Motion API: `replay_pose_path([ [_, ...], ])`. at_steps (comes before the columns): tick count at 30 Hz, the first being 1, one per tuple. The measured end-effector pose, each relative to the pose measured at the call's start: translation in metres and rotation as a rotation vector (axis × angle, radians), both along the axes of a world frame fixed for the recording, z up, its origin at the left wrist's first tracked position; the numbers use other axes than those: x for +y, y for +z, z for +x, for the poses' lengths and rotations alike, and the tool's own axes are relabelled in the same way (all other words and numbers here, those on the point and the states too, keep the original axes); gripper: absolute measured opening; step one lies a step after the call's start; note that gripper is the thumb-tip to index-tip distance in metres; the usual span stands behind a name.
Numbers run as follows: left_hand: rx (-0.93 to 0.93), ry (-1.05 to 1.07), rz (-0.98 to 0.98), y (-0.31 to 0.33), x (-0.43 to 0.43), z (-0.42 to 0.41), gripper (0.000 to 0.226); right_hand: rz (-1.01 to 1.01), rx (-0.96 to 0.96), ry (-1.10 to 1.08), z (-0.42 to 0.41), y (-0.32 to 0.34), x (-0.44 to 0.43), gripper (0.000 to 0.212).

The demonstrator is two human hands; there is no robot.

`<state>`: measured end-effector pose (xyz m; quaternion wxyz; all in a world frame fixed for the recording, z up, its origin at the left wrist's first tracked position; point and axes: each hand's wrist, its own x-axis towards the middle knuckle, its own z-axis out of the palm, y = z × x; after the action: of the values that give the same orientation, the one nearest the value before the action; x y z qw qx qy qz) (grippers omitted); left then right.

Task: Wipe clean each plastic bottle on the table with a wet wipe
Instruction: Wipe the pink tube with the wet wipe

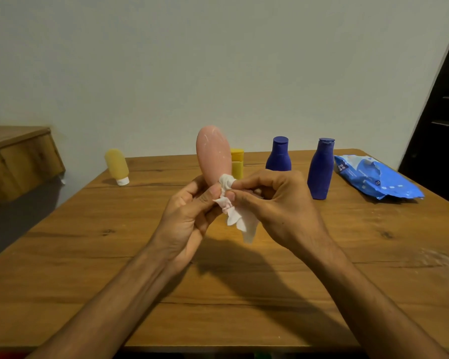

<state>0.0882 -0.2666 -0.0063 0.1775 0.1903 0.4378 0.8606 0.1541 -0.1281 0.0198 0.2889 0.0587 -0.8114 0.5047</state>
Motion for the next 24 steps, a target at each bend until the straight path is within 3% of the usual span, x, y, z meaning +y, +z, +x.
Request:
replay_pose_path([
  [5,0.041,-0.019,-0.034,-0.0012,0.001,0.0036,0.044,-0.056,0.041,-0.105,-0.0021,-0.0017,0.0034,0.014],
  [9,0.036,-0.031,0.006,-0.0025,-0.0002,0.0,0.04,-0.016,0.0,-0.033,-0.0006,-0.0005,0.0025,0.011],
  [16,0.202,-0.042,-0.176,-0.0047,-0.0023,0.0012,0.046,-0.025,0.112,-0.144,-0.0034,-0.0035,0.0044,0.015],
  [24,0.386,-0.024,-0.377,-0.0041,-0.0051,0.002,0.04,0.34,0.28,-0.119,-0.0035,-0.0077,0.0056,0.023],
])
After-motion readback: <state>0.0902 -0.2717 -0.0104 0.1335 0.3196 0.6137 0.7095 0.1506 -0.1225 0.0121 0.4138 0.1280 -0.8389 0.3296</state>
